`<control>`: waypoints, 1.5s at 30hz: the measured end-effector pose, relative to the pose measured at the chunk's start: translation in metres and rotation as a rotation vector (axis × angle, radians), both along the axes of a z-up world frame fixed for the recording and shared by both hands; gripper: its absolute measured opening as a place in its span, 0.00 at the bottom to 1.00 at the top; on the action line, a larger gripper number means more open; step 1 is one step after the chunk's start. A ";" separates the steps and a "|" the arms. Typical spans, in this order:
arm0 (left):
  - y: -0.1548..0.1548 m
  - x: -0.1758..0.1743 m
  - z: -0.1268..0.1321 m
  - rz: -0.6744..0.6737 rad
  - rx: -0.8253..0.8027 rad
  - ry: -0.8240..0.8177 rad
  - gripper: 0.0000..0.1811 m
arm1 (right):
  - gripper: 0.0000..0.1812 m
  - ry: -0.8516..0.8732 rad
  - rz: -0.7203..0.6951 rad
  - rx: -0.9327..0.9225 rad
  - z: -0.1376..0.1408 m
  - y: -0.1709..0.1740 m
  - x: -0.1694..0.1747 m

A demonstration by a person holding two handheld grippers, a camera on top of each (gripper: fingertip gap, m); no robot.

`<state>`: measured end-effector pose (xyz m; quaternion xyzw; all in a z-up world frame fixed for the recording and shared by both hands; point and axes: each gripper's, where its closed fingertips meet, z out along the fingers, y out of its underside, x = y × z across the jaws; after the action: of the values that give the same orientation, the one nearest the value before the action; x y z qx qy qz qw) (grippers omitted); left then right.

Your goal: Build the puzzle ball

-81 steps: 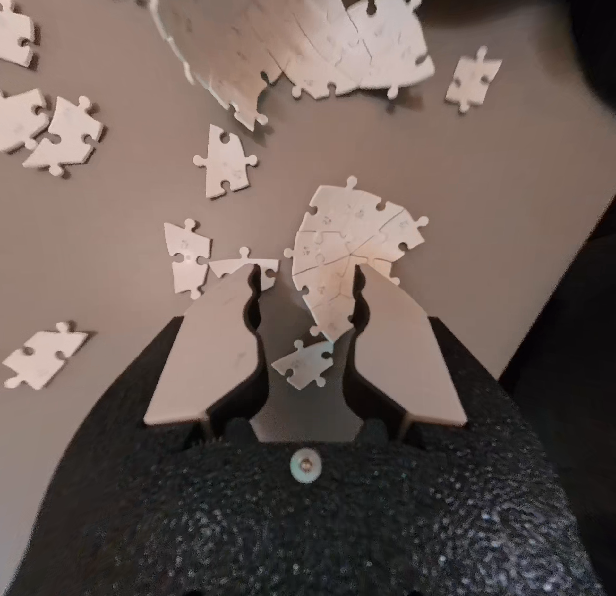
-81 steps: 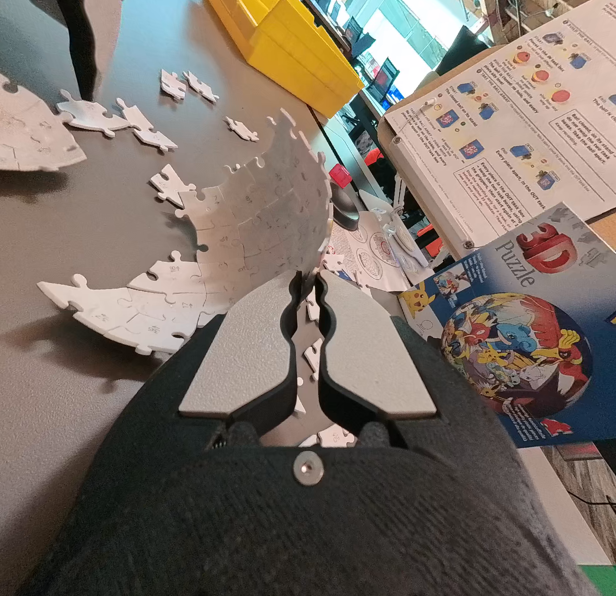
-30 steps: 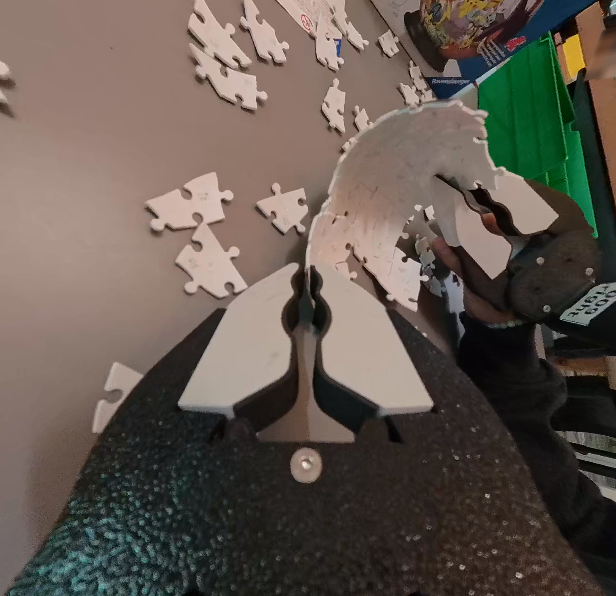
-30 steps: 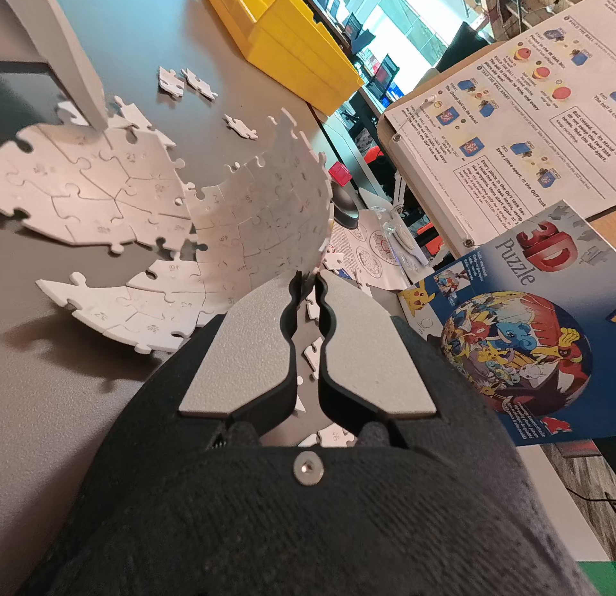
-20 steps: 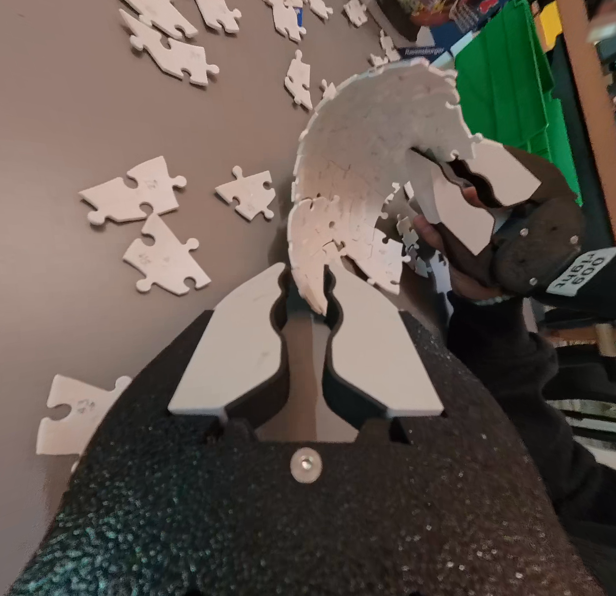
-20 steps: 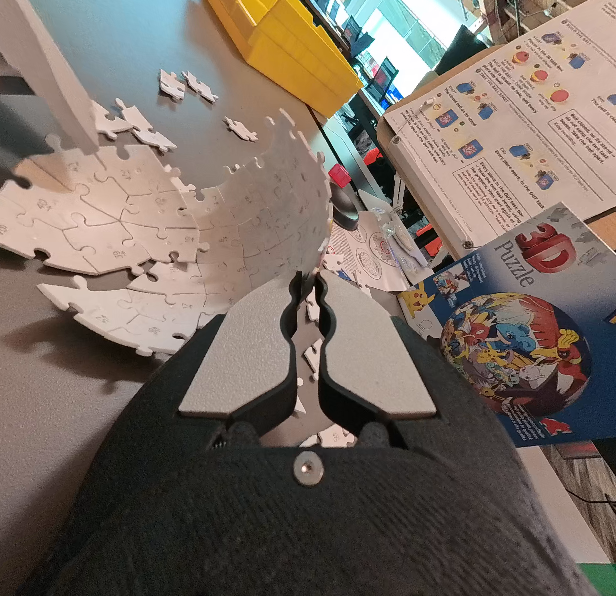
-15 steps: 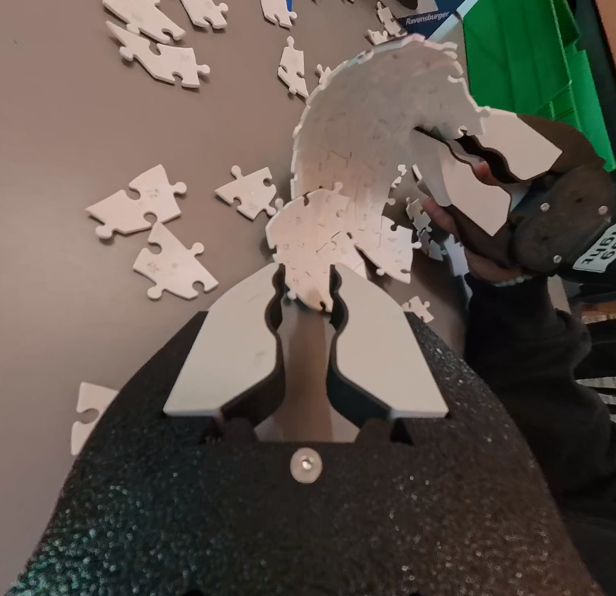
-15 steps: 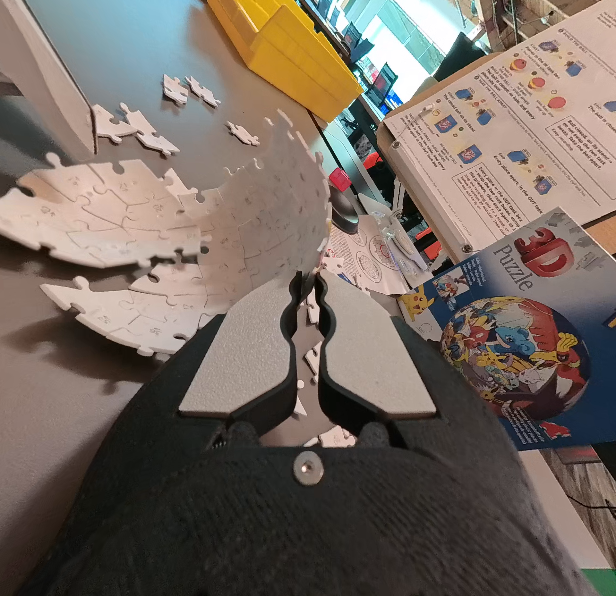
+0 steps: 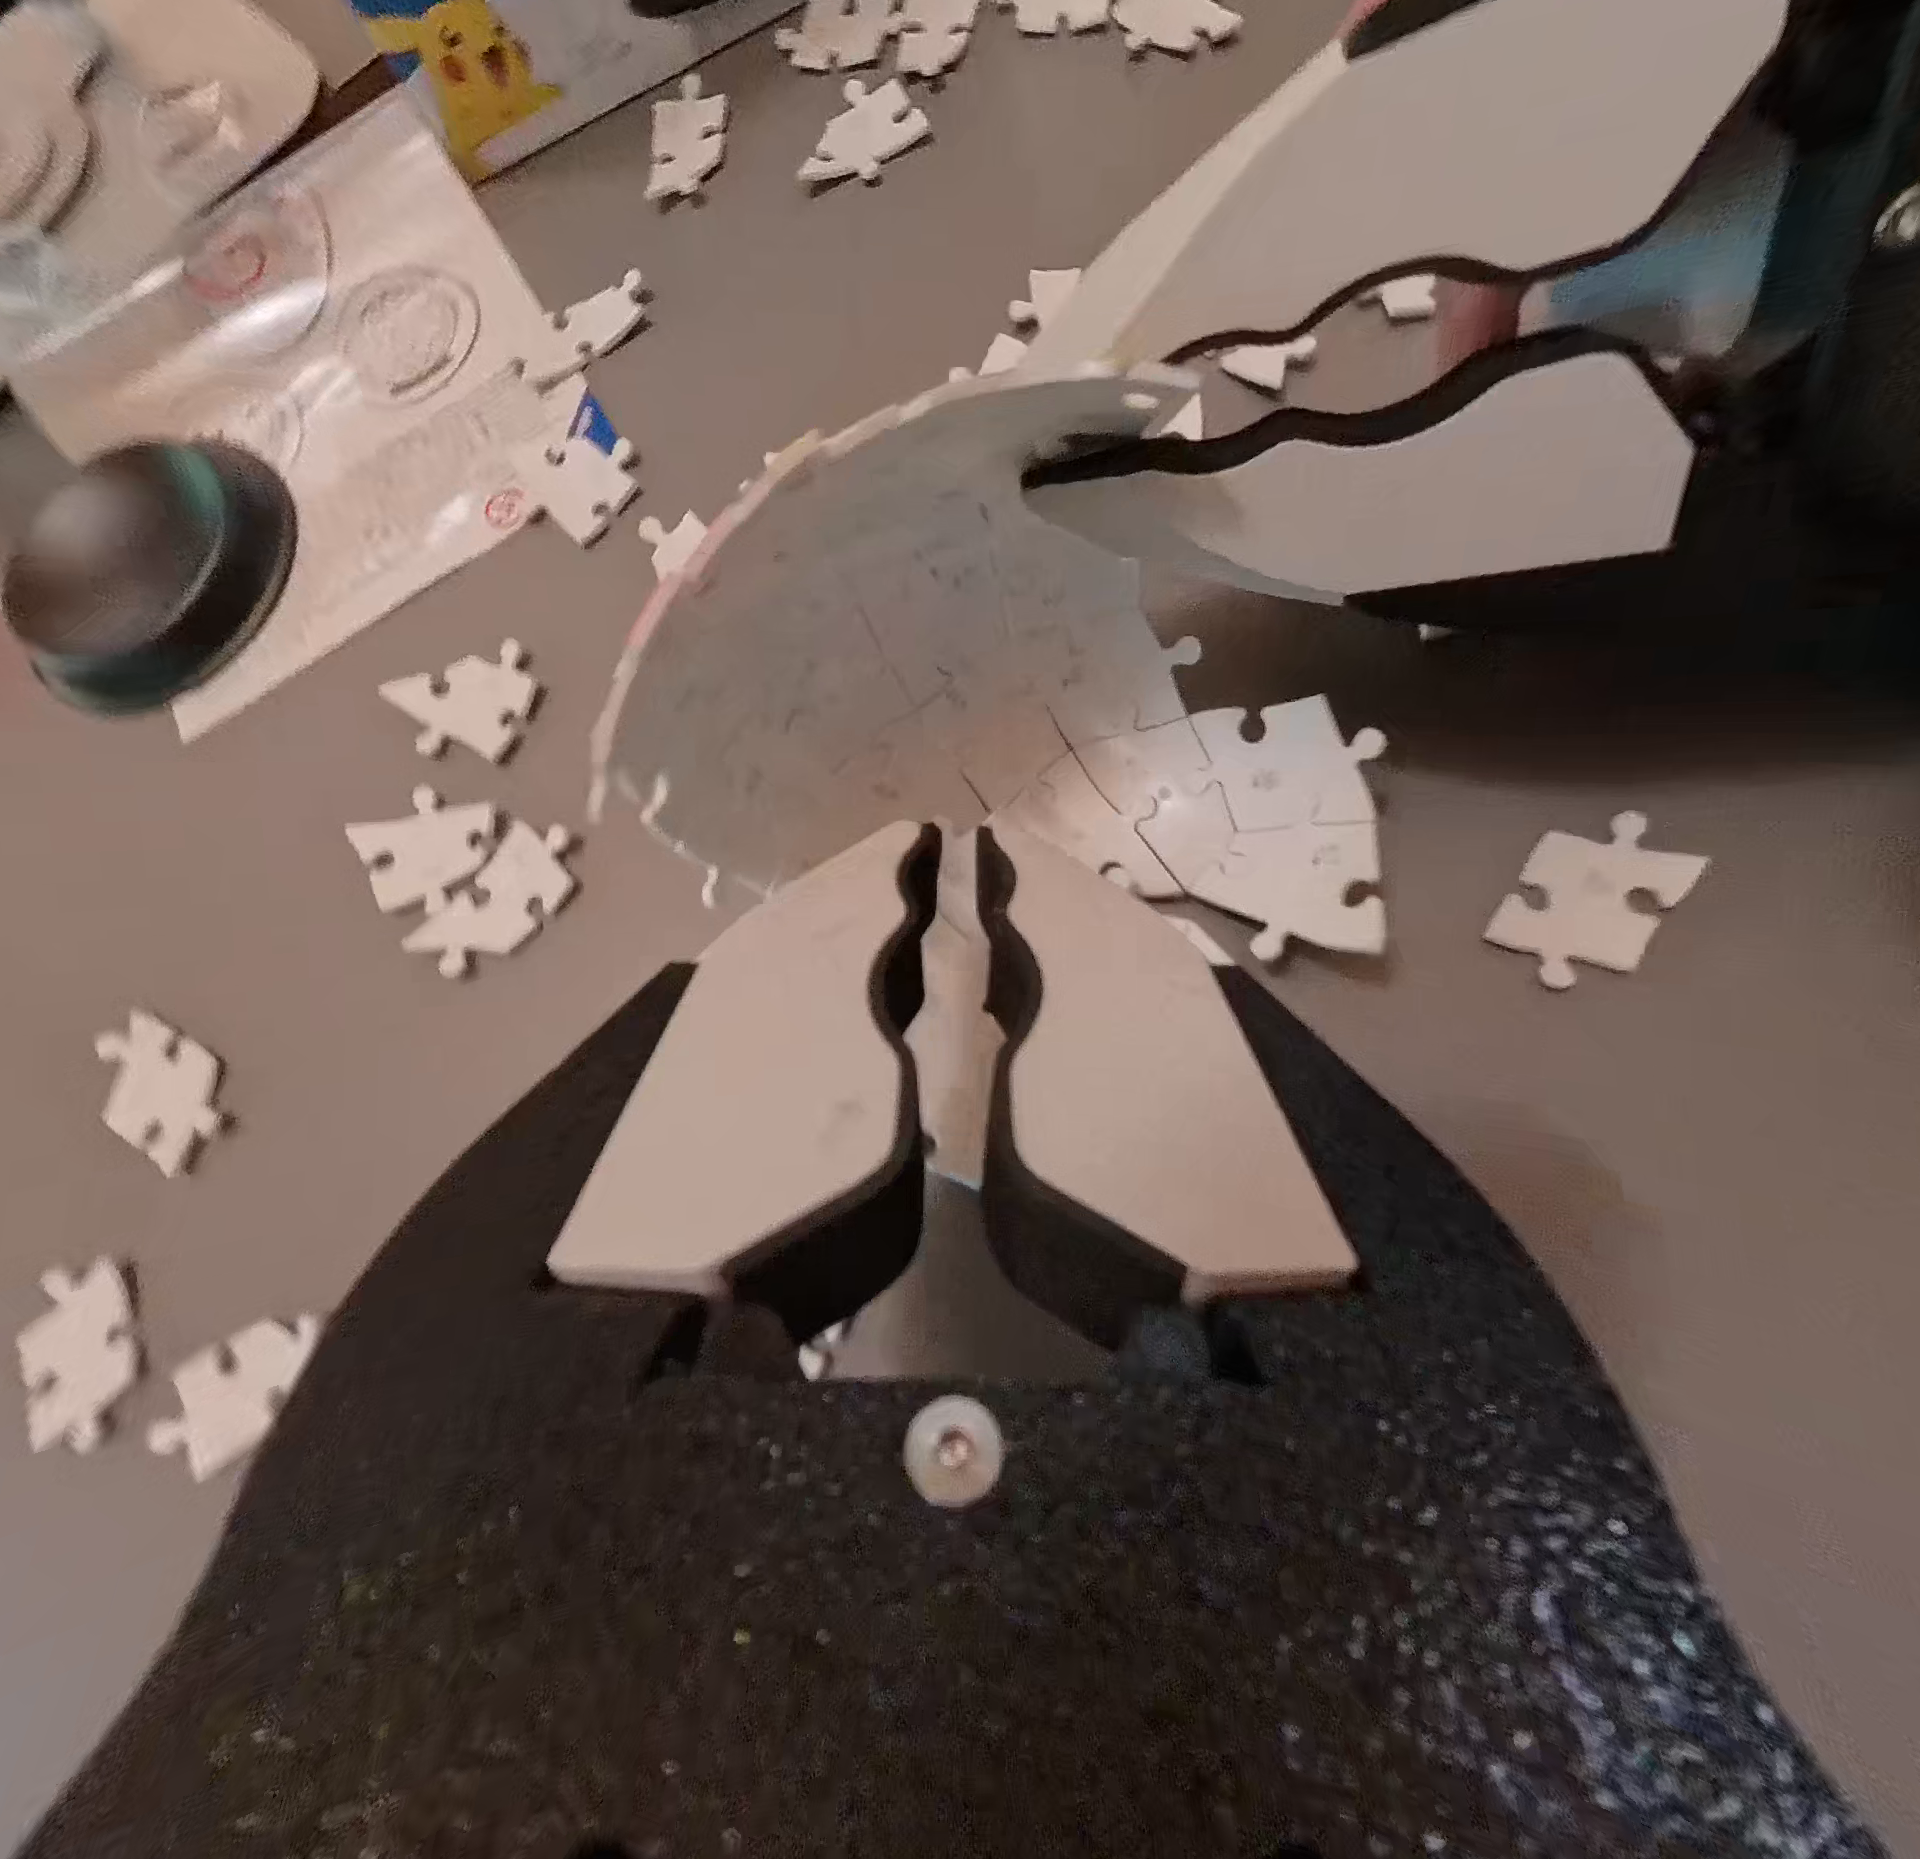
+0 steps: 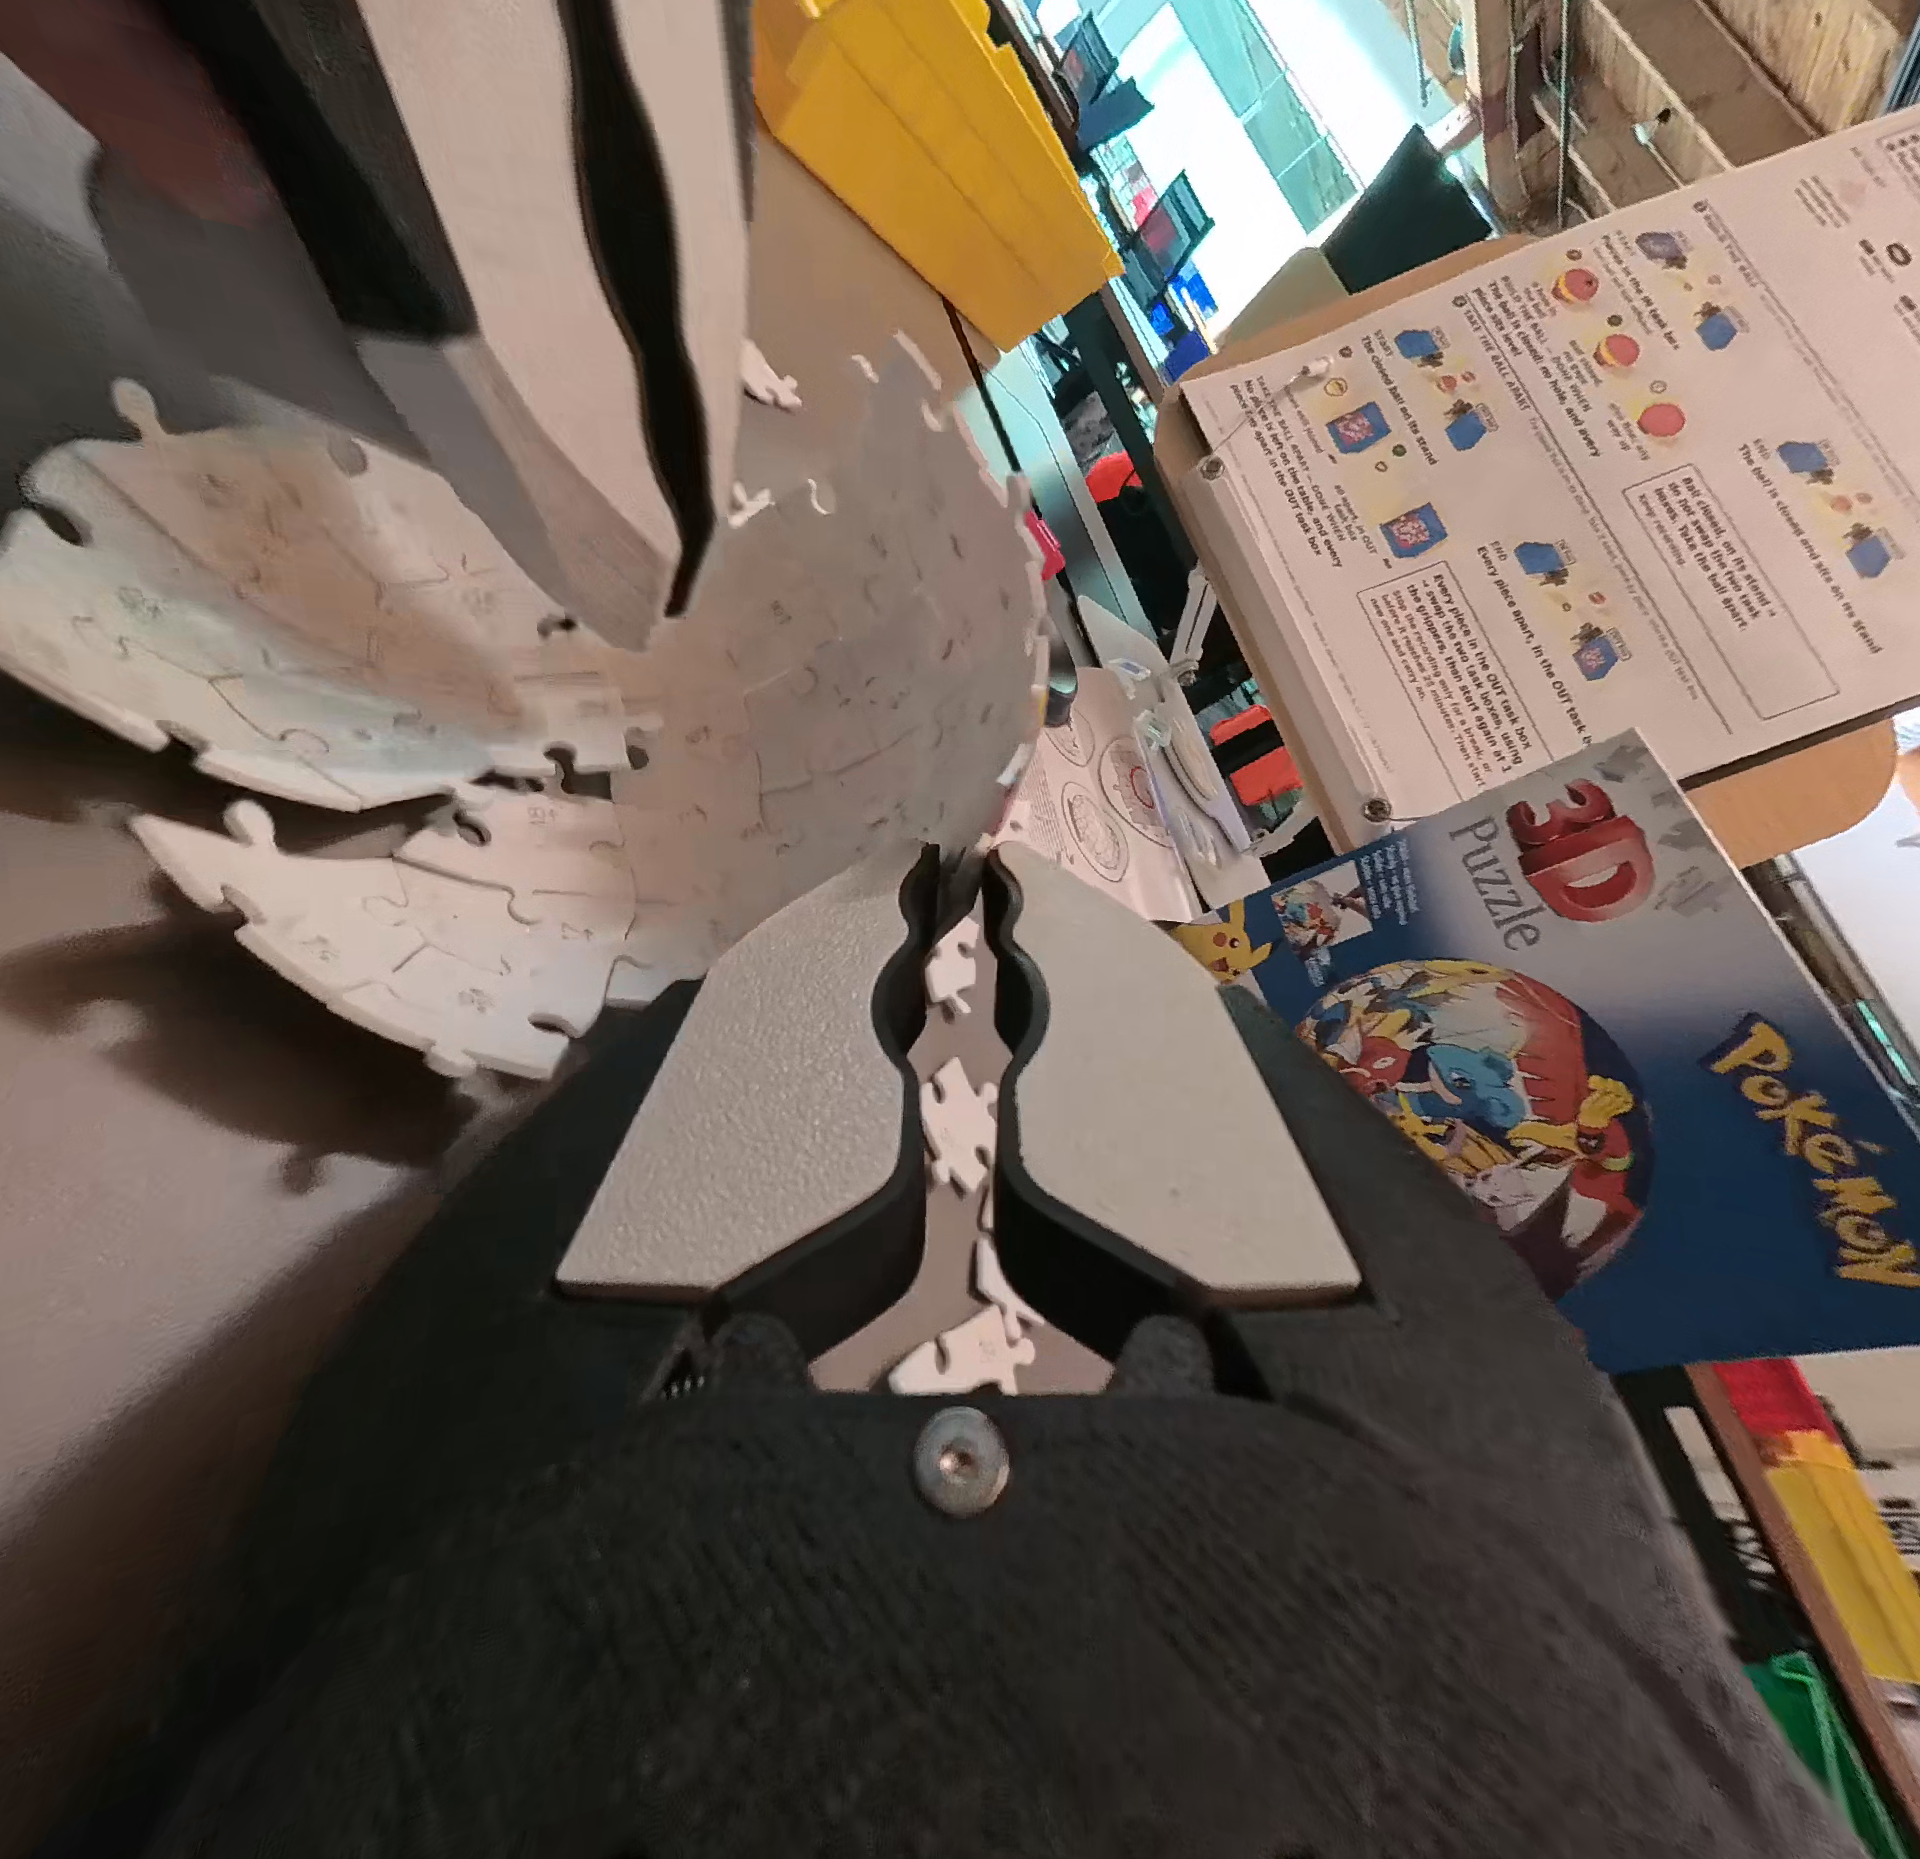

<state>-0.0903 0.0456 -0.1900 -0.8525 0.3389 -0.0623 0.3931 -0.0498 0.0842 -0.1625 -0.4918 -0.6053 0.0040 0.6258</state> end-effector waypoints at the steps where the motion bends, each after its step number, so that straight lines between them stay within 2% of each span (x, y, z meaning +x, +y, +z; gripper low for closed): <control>1: 0.003 0.001 -0.003 -0.025 0.007 0.040 0.03 | 0.05 -0.023 -0.005 0.008 -0.001 0.000 0.001; 6: 0.009 -0.001 -0.017 -0.089 -0.025 0.184 0.01 | 0.05 -0.114 -0.006 0.005 -0.002 0.001 0.001; 12: 0.002 -0.006 -0.020 -0.113 -0.055 0.220 0.00 | 0.05 -0.149 0.002 -0.006 -0.002 0.000 0.002; 16: -0.004 -0.008 -0.031 -0.144 -0.084 0.252 0.00 | 0.05 -0.155 0.006 0.001 -0.001 0.000 0.000; 23: -0.001 0.001 -0.029 -0.196 -0.058 0.255 0.00 | 0.05 -0.160 0.006 0.014 -0.001 0.000 -0.001; 27: 0.007 -0.005 -0.020 -0.178 -0.033 0.265 0.01 | 0.05 -0.152 0.006 0.017 -0.001 0.000 -0.001; 33: 0.005 0.007 -0.025 -0.275 -0.019 0.294 0.03 | 0.05 -0.136 0.008 0.018 -0.001 0.000 -0.001; 36: 0.005 0.010 -0.029 -0.283 -0.032 0.297 0.00 | 0.05 -0.127 0.010 0.015 -0.001 0.001 0.000; 45: 0.003 0.004 -0.031 -0.292 -0.069 0.357 0.00 | 0.05 -0.118 0.015 0.023 0.000 0.000 -0.001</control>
<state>-0.0859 0.0488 -0.2213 -0.8048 0.5206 0.0215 0.2844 -0.0510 0.0842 -0.1629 -0.4792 -0.6450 -0.0273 0.5946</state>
